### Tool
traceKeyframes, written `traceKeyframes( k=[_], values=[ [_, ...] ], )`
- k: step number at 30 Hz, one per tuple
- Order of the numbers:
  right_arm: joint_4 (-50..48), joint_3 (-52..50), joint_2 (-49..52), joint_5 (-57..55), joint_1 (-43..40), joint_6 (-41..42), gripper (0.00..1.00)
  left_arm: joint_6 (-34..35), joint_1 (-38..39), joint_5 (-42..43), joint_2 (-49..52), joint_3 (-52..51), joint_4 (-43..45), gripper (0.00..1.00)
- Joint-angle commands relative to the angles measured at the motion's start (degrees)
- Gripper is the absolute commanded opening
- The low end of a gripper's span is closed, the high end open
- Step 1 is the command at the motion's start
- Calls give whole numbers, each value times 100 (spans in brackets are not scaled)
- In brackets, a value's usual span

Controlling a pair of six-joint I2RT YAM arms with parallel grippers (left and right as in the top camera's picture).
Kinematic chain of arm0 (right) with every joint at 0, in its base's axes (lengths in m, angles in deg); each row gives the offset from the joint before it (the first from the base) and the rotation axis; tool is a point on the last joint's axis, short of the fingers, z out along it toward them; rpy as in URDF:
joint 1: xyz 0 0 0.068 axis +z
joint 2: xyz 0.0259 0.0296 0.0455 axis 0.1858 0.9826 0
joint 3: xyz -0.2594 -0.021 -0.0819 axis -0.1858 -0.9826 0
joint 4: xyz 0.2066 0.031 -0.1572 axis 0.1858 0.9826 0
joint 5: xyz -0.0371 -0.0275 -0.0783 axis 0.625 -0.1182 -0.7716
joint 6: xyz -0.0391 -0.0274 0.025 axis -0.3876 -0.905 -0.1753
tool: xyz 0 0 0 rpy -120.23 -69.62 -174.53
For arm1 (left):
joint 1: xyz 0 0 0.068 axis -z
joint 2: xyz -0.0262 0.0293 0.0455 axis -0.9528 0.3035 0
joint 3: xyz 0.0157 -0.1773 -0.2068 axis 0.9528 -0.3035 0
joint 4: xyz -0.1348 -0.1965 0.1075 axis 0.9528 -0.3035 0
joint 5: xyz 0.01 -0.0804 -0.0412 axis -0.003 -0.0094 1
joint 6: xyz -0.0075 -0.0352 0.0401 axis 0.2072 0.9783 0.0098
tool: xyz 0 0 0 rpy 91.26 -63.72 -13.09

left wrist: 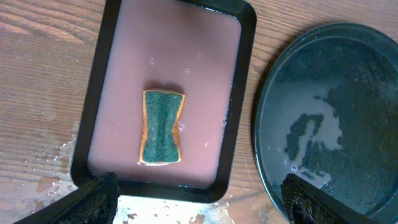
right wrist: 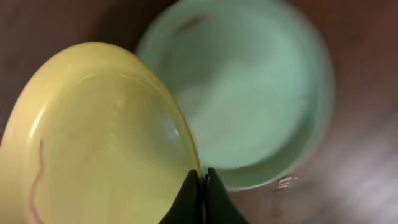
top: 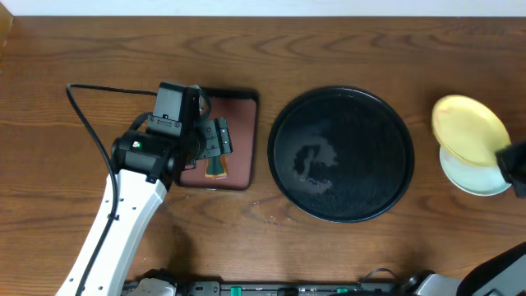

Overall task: Clean dirty plates on tray and stack at the side
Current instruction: 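Carry the yellow plate right and stack it on the green plates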

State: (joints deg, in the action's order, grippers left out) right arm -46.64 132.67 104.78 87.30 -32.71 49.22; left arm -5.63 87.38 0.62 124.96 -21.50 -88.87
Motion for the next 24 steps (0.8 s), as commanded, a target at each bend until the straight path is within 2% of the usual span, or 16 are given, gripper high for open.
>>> traceKeyframes(
  k=[1, 5, 7, 9, 16, 20, 24],
  values=[
    [-122, -138, 240, -424, -195, -70, 1, -57, -26, 52, -4, 90, -13, 85],
    [-85, -212, 483, -1193, -203, 157, 3, -55, -26, 52, -4, 90, -13, 84],
    [-85, -212, 518, -1252, -201, 205, 39, -55, -26, 52, -4, 90, -13, 84],
    [-133, -197, 446, -964, -192, 190, 50, -57, -26, 52, -4, 90, -13, 84],
    [-280, -175, -776, 748, 273, -361, 54, -57, -26, 52, -4, 90, -11, 84],
    [-203, -175, -1961, 1641, 1154, -1045, 54, -57, -26, 52, -4, 90, -13, 85],
    [-13, -175, -3025, 1735, 2229, -1414, 57, -55, -26, 52, -4, 90, -11, 84]
  ],
)
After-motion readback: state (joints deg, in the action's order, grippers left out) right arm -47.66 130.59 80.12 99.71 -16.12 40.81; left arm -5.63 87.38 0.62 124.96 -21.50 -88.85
